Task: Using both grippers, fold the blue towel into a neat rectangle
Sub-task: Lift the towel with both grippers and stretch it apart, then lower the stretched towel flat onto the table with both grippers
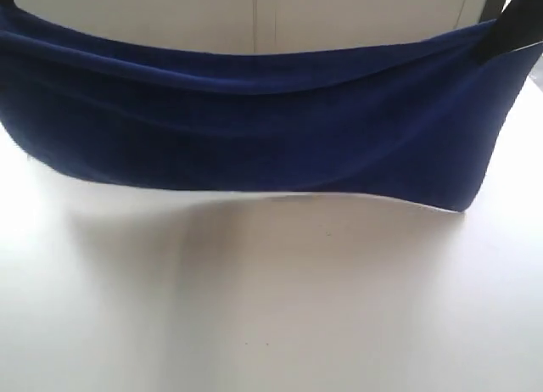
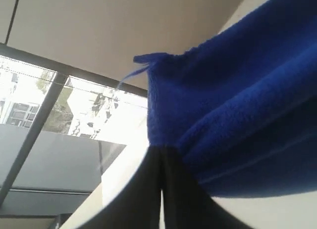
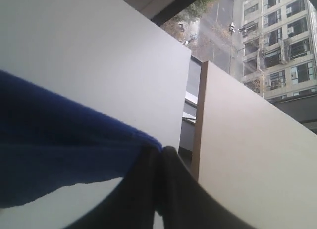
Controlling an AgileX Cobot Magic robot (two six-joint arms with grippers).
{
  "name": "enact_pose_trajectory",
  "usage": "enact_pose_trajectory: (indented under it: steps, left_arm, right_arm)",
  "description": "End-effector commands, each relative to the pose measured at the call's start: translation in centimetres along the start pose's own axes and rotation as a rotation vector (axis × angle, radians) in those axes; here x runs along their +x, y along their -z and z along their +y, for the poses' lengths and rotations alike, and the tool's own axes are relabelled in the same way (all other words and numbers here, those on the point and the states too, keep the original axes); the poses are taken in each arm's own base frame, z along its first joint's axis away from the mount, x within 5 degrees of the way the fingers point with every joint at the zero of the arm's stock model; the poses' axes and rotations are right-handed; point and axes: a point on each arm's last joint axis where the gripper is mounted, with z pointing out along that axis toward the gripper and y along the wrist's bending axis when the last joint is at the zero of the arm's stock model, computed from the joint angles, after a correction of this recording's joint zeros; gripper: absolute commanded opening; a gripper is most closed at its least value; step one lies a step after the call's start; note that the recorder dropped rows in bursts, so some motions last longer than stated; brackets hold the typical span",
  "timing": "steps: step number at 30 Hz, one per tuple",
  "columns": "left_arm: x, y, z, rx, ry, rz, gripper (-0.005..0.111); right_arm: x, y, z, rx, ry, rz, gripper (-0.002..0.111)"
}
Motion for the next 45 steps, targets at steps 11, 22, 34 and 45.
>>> enact_pose_trajectory:
  steps: [11, 22, 34, 45]
  left_arm:
    - [5.4, 3.0, -4.5, 0.302, 0.293, 0.345, 0.0]
    - [8.8, 5.0, -9.8, 0.696, 0.164, 0.565, 0.0]
    - [9.6, 5.9, -9.9, 0.757, 0.096, 0.664, 0.003]
    - [9.6, 5.7, -9.6, 0.716, 0.099, 0.677, 0.065]
  right_arm:
    - [3.6, 1.8, 3.4, -0.367, -0.021, 0.231, 0.0]
    - [10.5, -0.1, 8.3, -0.496, 0.035, 0.485, 0.0]
    - [13.8, -0.6, 10.5, -0.546, 0.059, 0.551, 0.016]
    - [13.7, -0.8, 9.6, -0.468, 0.112, 0.556, 0.056]
